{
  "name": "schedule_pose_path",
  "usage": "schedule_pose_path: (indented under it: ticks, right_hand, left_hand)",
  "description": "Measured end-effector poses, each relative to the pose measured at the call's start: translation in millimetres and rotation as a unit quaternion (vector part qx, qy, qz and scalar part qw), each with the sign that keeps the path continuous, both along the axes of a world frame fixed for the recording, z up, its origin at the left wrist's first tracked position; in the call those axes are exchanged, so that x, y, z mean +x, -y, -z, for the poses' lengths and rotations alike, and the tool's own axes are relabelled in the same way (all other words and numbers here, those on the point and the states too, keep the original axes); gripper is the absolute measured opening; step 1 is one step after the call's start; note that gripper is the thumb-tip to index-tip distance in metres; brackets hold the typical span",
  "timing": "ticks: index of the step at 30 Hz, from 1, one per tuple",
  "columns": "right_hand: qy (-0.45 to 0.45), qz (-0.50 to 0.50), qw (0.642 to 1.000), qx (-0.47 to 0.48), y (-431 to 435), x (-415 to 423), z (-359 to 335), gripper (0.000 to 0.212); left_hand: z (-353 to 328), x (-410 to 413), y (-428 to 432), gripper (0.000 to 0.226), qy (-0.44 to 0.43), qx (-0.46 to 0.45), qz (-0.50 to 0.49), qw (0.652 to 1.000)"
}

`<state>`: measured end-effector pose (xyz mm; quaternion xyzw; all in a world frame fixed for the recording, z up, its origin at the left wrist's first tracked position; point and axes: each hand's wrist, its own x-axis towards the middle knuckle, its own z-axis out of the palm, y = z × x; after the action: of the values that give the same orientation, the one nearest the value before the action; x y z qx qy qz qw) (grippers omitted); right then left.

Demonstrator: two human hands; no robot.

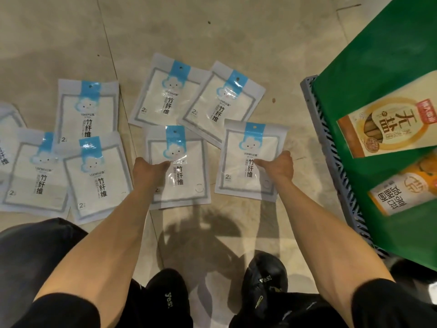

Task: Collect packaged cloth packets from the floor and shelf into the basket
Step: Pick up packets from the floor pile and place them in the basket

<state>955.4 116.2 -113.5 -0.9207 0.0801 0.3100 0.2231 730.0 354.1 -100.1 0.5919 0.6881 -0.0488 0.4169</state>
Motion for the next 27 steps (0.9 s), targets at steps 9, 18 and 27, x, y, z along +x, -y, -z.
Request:
schedule_pose_path:
  ticks: [9, 18, 27]
  right_hand:
    - [-0.136, 0.149, 0.952, 0.230, 23, 5, -45, 0.045]
    - [-0.247, 0.067, 0.939, 0.229, 35, -34, -250, 0.053]
    - [-0.188, 0.077, 0.943, 0.265, 48, -69, -508, 0.023]
  left_hand:
    - [-33, -6, 26, 0.030, 0.143, -0.108, -0.091, 0.980]
    - [-242, -34, 22, 0.021, 0.117, -0.116, -0.002, 0.986]
    - [-494, -50, 24, 0.020, 0.183, -0.211, 0.016, 0.960]
